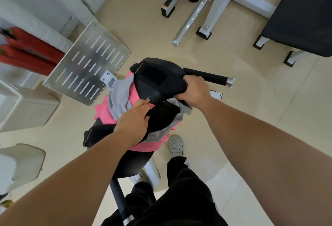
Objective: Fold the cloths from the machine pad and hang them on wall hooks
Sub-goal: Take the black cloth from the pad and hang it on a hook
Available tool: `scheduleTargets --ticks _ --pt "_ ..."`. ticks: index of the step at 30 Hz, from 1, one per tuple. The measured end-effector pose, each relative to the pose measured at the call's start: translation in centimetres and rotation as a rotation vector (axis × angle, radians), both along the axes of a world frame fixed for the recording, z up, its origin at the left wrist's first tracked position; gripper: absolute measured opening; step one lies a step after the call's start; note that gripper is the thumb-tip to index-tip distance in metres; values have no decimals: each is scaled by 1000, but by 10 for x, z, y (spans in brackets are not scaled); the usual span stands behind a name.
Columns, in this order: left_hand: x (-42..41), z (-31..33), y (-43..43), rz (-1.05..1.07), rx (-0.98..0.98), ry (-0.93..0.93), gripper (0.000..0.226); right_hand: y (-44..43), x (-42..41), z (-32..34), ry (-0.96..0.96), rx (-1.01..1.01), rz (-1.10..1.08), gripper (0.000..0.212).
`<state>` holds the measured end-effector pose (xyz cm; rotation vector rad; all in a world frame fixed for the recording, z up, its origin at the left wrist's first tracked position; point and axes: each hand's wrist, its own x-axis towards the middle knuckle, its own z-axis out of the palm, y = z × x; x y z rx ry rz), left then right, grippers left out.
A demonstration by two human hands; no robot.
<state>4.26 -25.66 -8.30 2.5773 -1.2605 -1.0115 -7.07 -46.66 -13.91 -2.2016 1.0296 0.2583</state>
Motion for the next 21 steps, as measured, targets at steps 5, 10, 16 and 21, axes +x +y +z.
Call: scheduleTargets --ticks 5,10,16,21 --pt "-1 -3 1 12 -8 -15 36 -30 -14 20 243 135 243 36" --pt "-1 0 -1 -18 -4 -19 39 -52 -29 45 230 -83 191 17" --pt "9 28 13 53 -36 26 47 -55 4 106 -79 -226 177 13" --pt "15 60 55 107 -59 -85 24 -26 45 154 -291 -310 237 12"
